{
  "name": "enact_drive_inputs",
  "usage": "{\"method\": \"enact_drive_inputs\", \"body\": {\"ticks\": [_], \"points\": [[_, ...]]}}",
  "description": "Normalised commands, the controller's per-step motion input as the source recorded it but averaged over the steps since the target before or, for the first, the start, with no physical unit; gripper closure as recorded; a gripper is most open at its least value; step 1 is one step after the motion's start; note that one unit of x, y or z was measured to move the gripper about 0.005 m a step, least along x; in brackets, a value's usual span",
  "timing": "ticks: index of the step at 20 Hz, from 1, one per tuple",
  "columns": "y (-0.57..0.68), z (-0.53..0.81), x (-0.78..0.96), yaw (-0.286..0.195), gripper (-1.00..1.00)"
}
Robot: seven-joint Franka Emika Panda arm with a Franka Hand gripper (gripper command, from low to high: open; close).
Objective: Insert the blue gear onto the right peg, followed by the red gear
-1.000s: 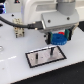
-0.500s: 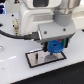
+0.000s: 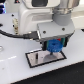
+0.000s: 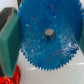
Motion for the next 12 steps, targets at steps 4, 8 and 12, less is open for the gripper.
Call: {"method": "enact_drive_inputs", "body": {"ticks": [4, 8, 12], "points": [[-0.08, 0.03, 0.25, 0.000, 1.00], [-0.05, -0.13, 0.22, 0.000, 1.00], [0.00, -0.18, 0.26, 0.000, 1.00]]}}
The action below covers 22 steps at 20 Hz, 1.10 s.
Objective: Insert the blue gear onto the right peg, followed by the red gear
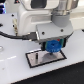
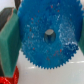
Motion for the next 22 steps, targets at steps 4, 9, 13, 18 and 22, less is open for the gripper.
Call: {"method": "enact_drive_inputs", "body": {"ticks": [4, 9, 13, 18, 22], "points": [[0.00, 0.09, 0.22, 0.000, 1.00], [-0.06, 0.36, 0.53, 0.000, 1.00], [-0.03, -0.08, 0.24, 0.000, 1.00], [-0.15, -0.23, 0.12, 0.000, 1.00], [-0.05, -0.23, 0.14, 0.000, 1.00]]}}
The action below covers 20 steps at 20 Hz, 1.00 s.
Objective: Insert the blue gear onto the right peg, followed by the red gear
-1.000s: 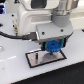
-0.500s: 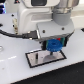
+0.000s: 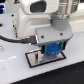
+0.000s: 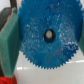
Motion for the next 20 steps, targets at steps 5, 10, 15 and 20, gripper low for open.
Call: {"method": "enact_drive_inputs", "body": {"ticks": [5, 10, 15, 20], "points": [[0.01, -0.21, 0.17, 0.000, 1.00], [0.04, -0.12, 0.08, 0.000, 1.00], [0.05, 0.04, 0.00, 0.000, -1.00], [0.08, 0.32, -0.05, 0.000, -1.00]]}}
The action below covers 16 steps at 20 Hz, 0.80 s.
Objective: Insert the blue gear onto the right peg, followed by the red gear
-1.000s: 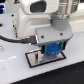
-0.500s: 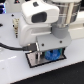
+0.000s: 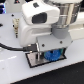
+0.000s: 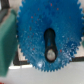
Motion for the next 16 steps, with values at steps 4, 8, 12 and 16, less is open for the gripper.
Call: {"method": "enact_drive_inputs", "body": {"ticks": [4, 8, 12, 16], "points": [[0.06, 0.44, -0.21, 0.000, -1.00], [0.15, 0.37, -0.35, 0.000, -1.00], [0.33, 0.21, -0.40, 0.000, -1.00], [0.41, 0.08, -0.48, 0.000, -1.00]]}}
